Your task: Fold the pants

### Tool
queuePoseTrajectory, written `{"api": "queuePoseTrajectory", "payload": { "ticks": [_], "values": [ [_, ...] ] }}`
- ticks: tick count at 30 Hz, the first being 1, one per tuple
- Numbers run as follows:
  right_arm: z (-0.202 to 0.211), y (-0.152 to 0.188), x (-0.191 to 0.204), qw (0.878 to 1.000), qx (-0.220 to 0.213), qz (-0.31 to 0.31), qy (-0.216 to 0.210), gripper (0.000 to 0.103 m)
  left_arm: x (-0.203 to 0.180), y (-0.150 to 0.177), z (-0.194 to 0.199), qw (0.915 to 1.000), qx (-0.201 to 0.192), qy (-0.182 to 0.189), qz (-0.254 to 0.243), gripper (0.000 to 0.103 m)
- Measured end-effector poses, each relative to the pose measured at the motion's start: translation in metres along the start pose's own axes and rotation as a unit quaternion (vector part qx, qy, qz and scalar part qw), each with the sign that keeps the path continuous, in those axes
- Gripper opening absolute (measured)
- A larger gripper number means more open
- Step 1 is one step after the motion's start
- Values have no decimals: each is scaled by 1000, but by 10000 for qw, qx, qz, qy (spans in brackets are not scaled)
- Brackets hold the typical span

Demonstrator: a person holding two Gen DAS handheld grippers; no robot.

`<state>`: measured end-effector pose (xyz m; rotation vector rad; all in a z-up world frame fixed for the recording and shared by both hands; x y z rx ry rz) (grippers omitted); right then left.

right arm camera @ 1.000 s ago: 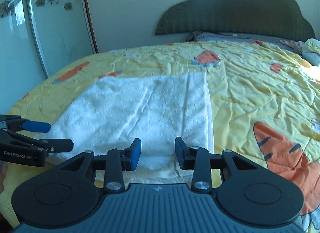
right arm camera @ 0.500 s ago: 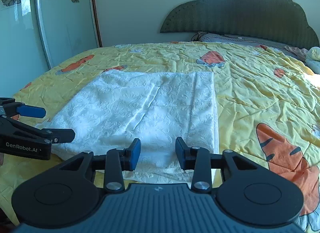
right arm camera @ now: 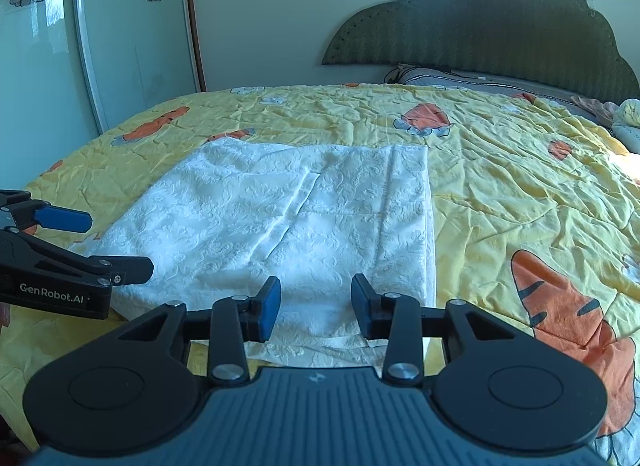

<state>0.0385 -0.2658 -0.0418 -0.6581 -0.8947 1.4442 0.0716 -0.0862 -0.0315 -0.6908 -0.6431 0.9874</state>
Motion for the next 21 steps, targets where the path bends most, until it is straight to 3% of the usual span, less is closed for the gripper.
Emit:
{"api": "queuePoseTrajectory", "payload": {
  "ticks": [3, 6, 7, 10, 12, 15, 18, 21],
  "values": [
    [5, -8, -9, 9996, -159, -235, -81, 40, 9, -7, -3, 9998, -148, -95, -106, 94],
    [4, -19, -32, 9977, -262, -597, -177, 67, 30, -16, -15, 9999, -111, -107, 18, 95],
    [3, -22, -41, 9969, -300, -698, -182, 68, 38, -18, -20, 9999, -95, -49, 91, 95],
    [-12, -24, -72, 9930, -162, -1122, -319, 68, 59, -22, -37, 9987, 109, 320, 390, 95],
    [-31, -19, -92, 9837, 136, -1606, -796, 68, 69, -22, -48, 9937, 315, 809, 704, 95],
    [-54, -11, -111, 9591, 469, -2346, -1512, 68, 80, -19, -66, 9763, 663, 1642, 1246, 94],
    [-68, -9, -119, 9317, 634, -2747, -2288, 69, 89, -15, -84, 9486, 985, 2406, 1803, 94],
    [-81, -13, -124, 9082, 789, -2867, -2945, 70, 94, -18, -95, 9241, 1032, 2968, 2174, 96]
  ]
}}
Point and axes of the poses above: each gripper's, at about its wrist camera, not at the fingertips, and z roughly against the way its jaws point, x to its left, y to its underside, the point moved 6 cm from there along -z, roughly the way its jaws point, and after that the axes turned 3 degrees about -x, right-handed, at the moved point
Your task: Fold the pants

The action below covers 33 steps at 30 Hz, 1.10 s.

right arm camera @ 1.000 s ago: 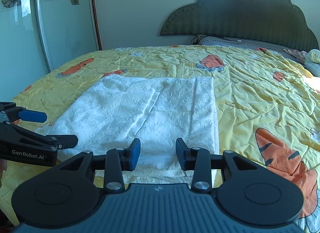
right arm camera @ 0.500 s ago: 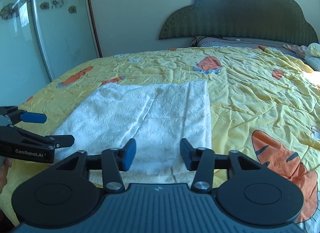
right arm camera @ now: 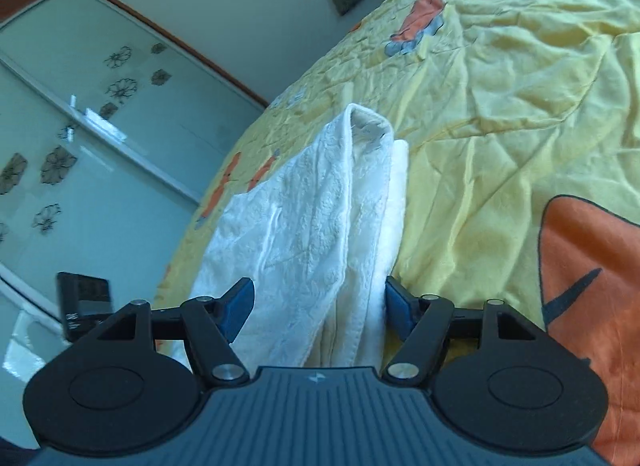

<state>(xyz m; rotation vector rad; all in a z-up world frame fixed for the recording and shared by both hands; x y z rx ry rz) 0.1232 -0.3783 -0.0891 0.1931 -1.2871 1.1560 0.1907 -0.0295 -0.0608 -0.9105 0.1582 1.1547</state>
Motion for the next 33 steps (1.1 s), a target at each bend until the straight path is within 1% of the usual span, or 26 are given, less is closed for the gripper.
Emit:
{"api": "queuePoseTrajectory", "payload": {
  "ticks": [2, 3, 5, 7, 8, 9, 10, 11, 12, 13, 14, 16, 17, 20, 21, 24, 26, 29, 32, 33],
  "values": [
    [-5, -6, -4, 9993, 121, -98, -350, 70, 2, -5, -7, 9988, 116, 436, 195, 96],
    [-8, -10, -6, 9986, 158, -181, -481, 70, 2, -7, -10, 9979, 132, 572, 258, 97],
    [-17, -18, -6, 9972, 220, -247, -668, 70, 1, -10, -16, 9967, 99, 719, 362, 98],
    [-29, -23, -4, 9974, 261, -186, -643, 68, -1, -13, -21, 9964, 26, 754, 390, 99],
    [-35, -26, -2, 9979, 272, -151, -573, 68, -2, -13, -22, 9966, -26, 726, 399, 95],
    [-40, -26, 0, 9987, 284, -82, -426, 60, -5, -11, -22, 9973, -100, 630, 362, 92],
    [-45, -24, 2, 9992, 329, 31, -217, 45, -7, -10, -22, 9984, -151, 485, 265, 81],
    [-48, -20, 4, 9992, 362, 165, -3, 38, -9, -8, -21, 9994, -204, 267, 109, 63],
    [-48, -18, 6, 9992, 319, 214, 73, 32, -8, -8, -19, 9996, -269, -14, -47, 52],
    [-45, -15, 8, 9994, 245, 207, 91, 29, -7, -6, -17, 9993, -316, -176, -136, 40],
    [-42, -14, 10, 9996, 180, 197, 86, 27, -5, -5, -15, 9991, -376, -195, -96, 33],
    [-37, -12, 18, 9995, 65, 288, 136, 24, -2, -6, -8, 9985, -495, -191, 95, 25],
    [-36, -14, 26, 9991, 18, 401, 151, 23, -3, -6, -5, 9982, -560, -197, 102, 21],
    [-33, -22, 51, 9973, -85, 734, 54, 22, -14, -11, 11, 9958, -809, -371, -200, 15],
    [-35, -26, 62, 9956, -97, 929, 57, 22, -19, -14, 18, 9943, -903, -465, -338, 15],
    [-45, -41, 92, 9905, -145, 1363, -81, 22, -28, -31, 39, 9859, -1296, -805, -691, 15],
    [-58, -56, 108, 9866, -204, 1606, -175, 22, -26, -51, 48, 9802, -1501, -998, -825, 15],
    [-86, -85, 119, 9839, -301, 1741, -266, 22, -11, -89, 53, 9772, -1557, -1189, -813, 15],
    [-123, -113, 117, 9826, -341, 1823, -137, 22, 8, -128, 42, 9703, -1587, -1568, -937, 15],
    [-139, -123, 112, 9836, -324, 1774, -85, 22, 14, -140, 36, 9665, -1618, -1728, -997, 15]
  ]
}}
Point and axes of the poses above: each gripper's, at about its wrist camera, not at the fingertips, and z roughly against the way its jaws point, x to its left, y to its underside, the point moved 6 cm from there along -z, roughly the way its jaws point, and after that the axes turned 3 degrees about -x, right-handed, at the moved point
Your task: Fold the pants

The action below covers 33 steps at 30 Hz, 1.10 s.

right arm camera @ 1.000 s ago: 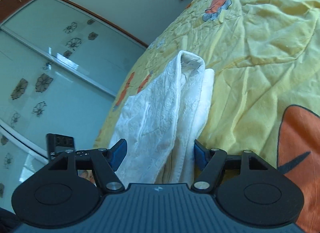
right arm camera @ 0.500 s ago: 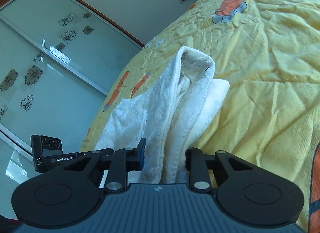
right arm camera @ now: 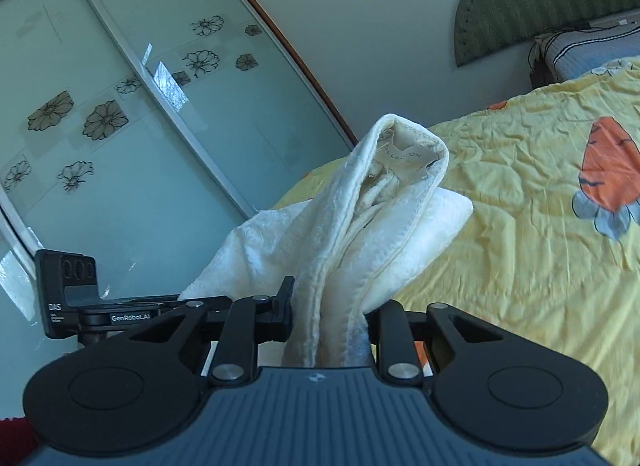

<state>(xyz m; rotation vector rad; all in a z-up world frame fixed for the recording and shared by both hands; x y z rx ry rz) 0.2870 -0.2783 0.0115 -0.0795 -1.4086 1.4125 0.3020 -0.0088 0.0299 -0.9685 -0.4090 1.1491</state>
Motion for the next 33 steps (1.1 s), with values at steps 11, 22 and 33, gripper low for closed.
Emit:
{"api": "queuePoseTrajectory", "payload": {
  "ticks": [11, 22, 33],
  "values": [
    [-69, 14, -77, 9914, 564, -599, 1014, 39, 34, 17, -76, 9955, 529, -783, -10, 48],
    [6, 36, 4, 9699, -242, 1584, 1836, 46, 26, 54, -26, 9899, 471, -1330, -93, 74],
    [2, 73, 26, 9651, 159, 1745, 1945, 45, 8, 79, 13, 9861, 442, -1591, 196, 81]
  ]
}}
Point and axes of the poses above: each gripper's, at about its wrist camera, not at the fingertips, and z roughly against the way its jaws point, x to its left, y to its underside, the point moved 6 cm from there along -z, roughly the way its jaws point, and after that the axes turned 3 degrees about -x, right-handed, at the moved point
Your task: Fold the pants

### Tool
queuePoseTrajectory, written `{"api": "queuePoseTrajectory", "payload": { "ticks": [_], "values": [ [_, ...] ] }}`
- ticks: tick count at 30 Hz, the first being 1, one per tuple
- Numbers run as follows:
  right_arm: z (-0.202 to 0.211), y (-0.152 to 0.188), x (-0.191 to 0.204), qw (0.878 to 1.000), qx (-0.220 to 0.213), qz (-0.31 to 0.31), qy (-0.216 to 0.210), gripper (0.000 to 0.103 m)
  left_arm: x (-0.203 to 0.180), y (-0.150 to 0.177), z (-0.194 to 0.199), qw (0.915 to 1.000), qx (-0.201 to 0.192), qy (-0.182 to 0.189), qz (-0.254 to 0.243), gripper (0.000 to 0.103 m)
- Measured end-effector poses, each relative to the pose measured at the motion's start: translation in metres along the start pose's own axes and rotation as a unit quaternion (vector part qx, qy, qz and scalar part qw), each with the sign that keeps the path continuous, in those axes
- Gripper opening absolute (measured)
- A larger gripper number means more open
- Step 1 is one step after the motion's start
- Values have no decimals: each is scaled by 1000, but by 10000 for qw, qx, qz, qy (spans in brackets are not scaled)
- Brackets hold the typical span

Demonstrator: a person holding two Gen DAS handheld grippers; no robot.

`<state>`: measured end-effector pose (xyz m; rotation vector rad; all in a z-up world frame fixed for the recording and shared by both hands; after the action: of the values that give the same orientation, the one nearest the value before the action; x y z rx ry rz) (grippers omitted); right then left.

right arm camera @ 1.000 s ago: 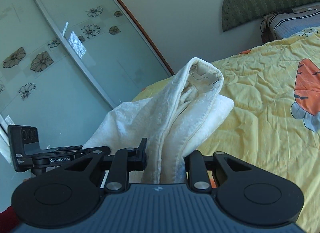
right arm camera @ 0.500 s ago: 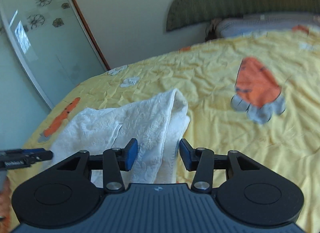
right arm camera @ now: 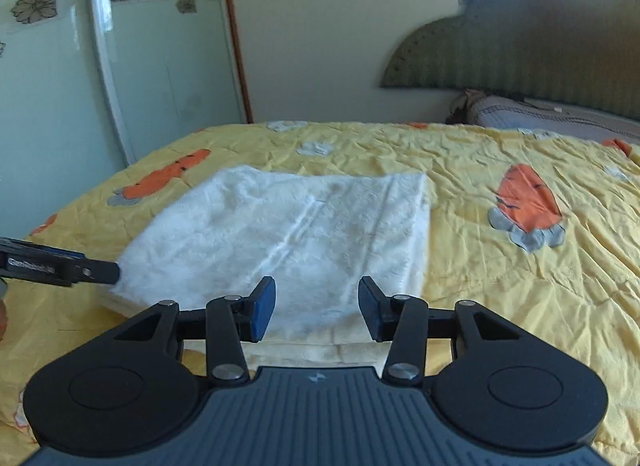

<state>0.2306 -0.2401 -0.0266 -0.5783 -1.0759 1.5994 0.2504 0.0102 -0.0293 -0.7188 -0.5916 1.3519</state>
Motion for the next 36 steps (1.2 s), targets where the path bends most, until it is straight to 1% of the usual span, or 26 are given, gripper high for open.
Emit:
{"api": "queuePoseTrajectory", "payload": {
  "ticks": [1, 3, 4, 5, 8, 10, 12, 14, 15, 16, 17, 18, 19, 20, 21, 22, 23, 24, 25, 26, 27, 29, 30, 33, 36],
  "values": [
    [-7, 4, 3, 9998, 160, 88, 25, 47, -1, 2, -4, 10000, 51, -77, -31, 83],
    [-17, 12, 0, 9985, 421, 155, 300, 47, 2, 1, 1, 9998, 89, -1, 192, 80],
    [-12, 12, 0, 9988, 362, 51, 329, 47, 2, 0, 8, 9997, 46, 64, 244, 78],
    [-3, 10, 1, 9991, 270, -27, 339, 47, 1, 0, 14, 9997, -13, 69, 220, 80],
    [26, 5, 16, 9998, 59, -25, 197, 51, -4, 7, 29, 9999, -71, -62, 69, 80],
    [45, 6, 32, 9999, -11, 88, 128, 70, -6, 15, 35, 10000, 21, 28, 84, 80],
    [65, 8, 48, 9992, -114, 372, 58, 72, -7, 25, 40, 9998, 97, 75, 123, 80],
    [85, 10, 66, 9973, -152, 712, -1, 72, -7, 33, 42, 9998, 188, 30, 117, 80],
    [97, 10, 75, 9968, -196, 776, -75, 72, -5, 38, 44, 9997, 220, -14, 119, 80],
    [107, 8, 81, 9971, -239, 689, -207, 72, -3, 41, 46, 9997, 235, -40, 101, 80],
    [121, 3, 85, 9975, -296, 353, -544, 72, -3, 44, 48, 9997, 245, -62, 76, 80],
    [134, -3, 87, 9934, -391, -189, -1058, 72, -1, 47, 51, 9996, 245, -104, 46, 81],
    [145, -9, 85, 9815, -508, -815, -1659, 81, 0, 49, 52, 9996, 226, -150, 20, 82],
    [153, -14, 81, 9601, -644, -1473, -2288, 89, 0, 51, 52, 9996, 204, -190, -8, 84],
    [158, -18, 76, 9334, -781, -2055, -2836, 100, 0, 52, 52, 9995, 193, -245, -44, 85],
    [157, -20, 71, 9175, -890, -2373, -3064, 103, 0, 54, 50, 9994, 206, -287, -49, 85],
    [153, -20, 68, 9239, -928, -2339, -2882, 103, -1, 55, 49, 9993, 224, -299, -31, 85],
    [143, -18, 64, 9462, -897, -2097, -2293, 103, -2, 57, 48, 9993, 232, -276, -16, 85],
    [130, -12, 61, 9700, -779, -1769, -1472, 103, -4, 58, 46, 9994, 234, -255, -13, 85],
    [113, -4, 58, 9855, -599, -1398, -752, 103, -5, 60, 43, 9993, 245, -275, -11, 85],
    [98, 5, 55, 9927, -444, -1085, -280, 103, -5, 61, 42, 9992, 257, -306, -2, 85],
    [79, 21, 50, 9953, -247, -910, 209, 103, -7, 62, 40, 9993, 211, -303, 39, 85],
    [70, 30, 46, 9955, -184, -860, 344, 103, -8, 63, 39, 9994, 184, -291, 45, 85],
    [57, 44, 44, 9953, -95, -671, 692, 103, -13, 64, 38, 9995, 168, -270, -19, 85],
    [50, 52, 42, 9952, 30, -487, 853, 103, -17, 66, 37, 9993, 128, -299, -166, 86]
  ]
}}
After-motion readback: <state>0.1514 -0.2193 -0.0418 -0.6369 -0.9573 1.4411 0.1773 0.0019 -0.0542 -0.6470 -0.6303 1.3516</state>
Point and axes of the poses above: each gripper's, at about its wrist camera, not at the fingertips, and z roughly against the way its jaws point, x to its left, y to its underside, the point moved 6 cm from there along -z, roughly the way its jaws point, and after that the axes turned 3 degrees about -x, right-handed, at the moved point
